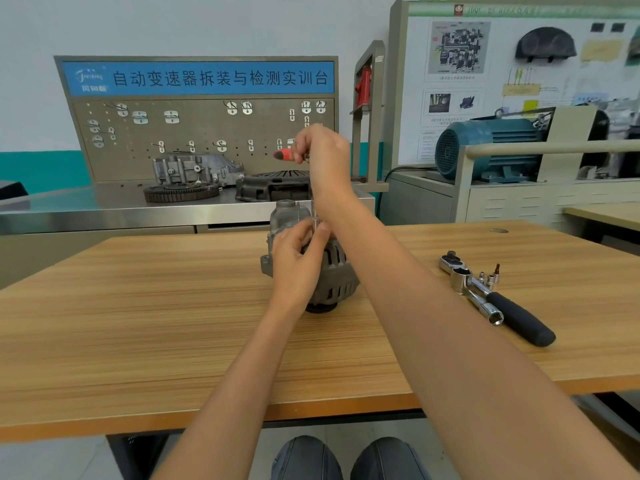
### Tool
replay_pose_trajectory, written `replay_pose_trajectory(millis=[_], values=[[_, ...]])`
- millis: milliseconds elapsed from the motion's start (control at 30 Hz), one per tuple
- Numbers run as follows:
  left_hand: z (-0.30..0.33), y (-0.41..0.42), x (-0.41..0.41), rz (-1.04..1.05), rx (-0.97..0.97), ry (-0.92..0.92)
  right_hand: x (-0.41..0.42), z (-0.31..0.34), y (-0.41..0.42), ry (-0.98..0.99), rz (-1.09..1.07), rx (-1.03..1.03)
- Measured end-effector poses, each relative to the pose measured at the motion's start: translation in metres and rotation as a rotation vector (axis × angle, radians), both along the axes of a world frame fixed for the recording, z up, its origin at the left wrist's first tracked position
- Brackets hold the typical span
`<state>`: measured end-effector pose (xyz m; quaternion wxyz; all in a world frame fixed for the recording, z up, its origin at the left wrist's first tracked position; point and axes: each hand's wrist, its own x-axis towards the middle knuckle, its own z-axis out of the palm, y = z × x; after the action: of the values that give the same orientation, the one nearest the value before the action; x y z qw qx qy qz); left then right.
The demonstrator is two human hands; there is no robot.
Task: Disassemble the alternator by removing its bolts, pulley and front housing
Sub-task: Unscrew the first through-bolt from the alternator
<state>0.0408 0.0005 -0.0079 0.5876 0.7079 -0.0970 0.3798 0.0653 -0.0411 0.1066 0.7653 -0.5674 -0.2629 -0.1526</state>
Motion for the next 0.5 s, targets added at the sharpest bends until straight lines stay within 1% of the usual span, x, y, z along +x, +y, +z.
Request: replay_pose_trajectory(millis=[67,133,200,267,300,333,367,400,500], values=[[-0.002,0.001,0.001,-0.003,0.010,-0.012,0.000,0.002,-0.001,0.028,0.033,-0.007],[-0.005,0.003,0.002,0.009,0.013,-0.023,-0.002,-0.002,0.002,-0.049,-0.033,-0.008],[-0.005,0.005,0.005,0.049,-0.012,-0.013,-0.004,-0.013,0.008,-0.216,-0.222,-0.047],[-0.005,0.004,0.007,0.070,-0.055,0.013,-0.002,-0.021,0.013,-0.383,-0.533,-0.129],[-0.005,0.004,0.008,0.075,-0.061,0.029,-0.001,-0.022,0.014,-0.433,-0.659,-0.153],[-0.005,0.003,0.009,0.078,-0.059,0.042,-0.001,-0.022,0.014,-0.445,-0.715,-0.152],[-0.004,0.002,0.007,0.077,-0.052,0.044,-0.001,-0.021,0.013,-0.433,-0.707,-0.145],[-0.003,0.002,0.006,0.070,-0.051,0.033,0.000,-0.018,0.012,-0.401,-0.638,-0.123],[0.000,0.000,0.002,0.007,-0.015,-0.002,0.001,-0.008,0.006,-0.198,-0.296,-0.060]])
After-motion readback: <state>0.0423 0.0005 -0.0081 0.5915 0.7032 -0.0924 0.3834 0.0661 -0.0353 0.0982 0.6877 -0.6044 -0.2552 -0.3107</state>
